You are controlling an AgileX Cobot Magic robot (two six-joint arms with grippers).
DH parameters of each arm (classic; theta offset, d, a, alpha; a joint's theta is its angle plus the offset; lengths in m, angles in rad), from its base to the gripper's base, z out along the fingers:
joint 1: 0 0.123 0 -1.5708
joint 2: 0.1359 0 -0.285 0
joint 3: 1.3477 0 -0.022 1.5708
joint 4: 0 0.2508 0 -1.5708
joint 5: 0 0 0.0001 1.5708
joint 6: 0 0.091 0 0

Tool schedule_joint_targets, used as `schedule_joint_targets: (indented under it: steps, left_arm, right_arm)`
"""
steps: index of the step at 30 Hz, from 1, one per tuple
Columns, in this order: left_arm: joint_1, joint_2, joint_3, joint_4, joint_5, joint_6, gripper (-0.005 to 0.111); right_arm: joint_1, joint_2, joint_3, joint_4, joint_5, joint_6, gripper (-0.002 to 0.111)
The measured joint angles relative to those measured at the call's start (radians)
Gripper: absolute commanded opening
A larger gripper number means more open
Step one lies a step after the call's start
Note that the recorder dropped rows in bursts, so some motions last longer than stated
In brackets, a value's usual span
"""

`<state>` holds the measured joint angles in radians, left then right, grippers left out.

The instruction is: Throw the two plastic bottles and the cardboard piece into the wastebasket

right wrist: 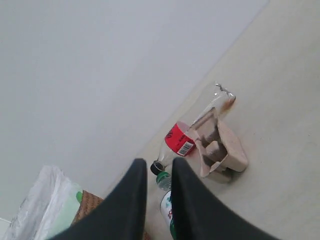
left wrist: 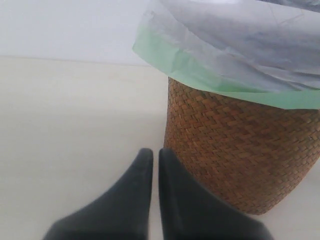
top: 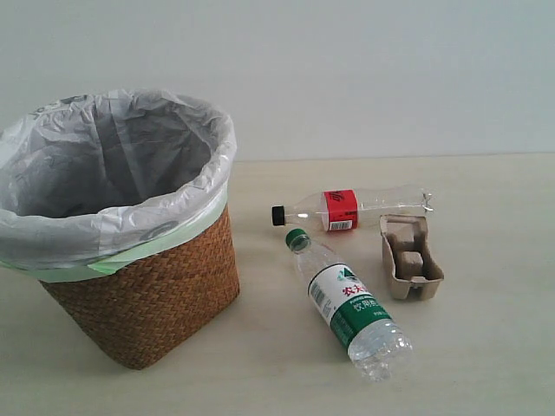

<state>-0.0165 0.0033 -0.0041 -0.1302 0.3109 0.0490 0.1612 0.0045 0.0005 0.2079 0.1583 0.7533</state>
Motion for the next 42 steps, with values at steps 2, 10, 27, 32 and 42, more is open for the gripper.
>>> schedule_joint_targets:
  steps: [2,10,27,32,42]
  left_arm:
    - [0.000,0.000,0.000,0.000,0.000,0.000,0.004]
    - [0.000,0.000,0.000,0.000,0.000,0.000,0.004]
    - [0.000,0.000,0.000,0.000,0.000,0.000,0.004]
    - [0.000,0.000,0.000,0.000,0.000,0.000,0.004]
    - [0.000,0.000,0.000,0.000,0.000,0.000,0.004]
  right_arm:
    - [0.000,0.000,0.000,0.000,-0.025,-0.006,0.015]
    - [0.084,0.282,-0.427,0.000,0.123,-0.460,0.015]
    - [0.218,1.163,-1.239,0.019,0.857,-0.770,0.036]
    - [0.218,1.337,-1.248,0.024,0.861,-0.813,0.064]
    - [0.325,1.625,-1.252,0.014,0.748,-0.892,0.063]
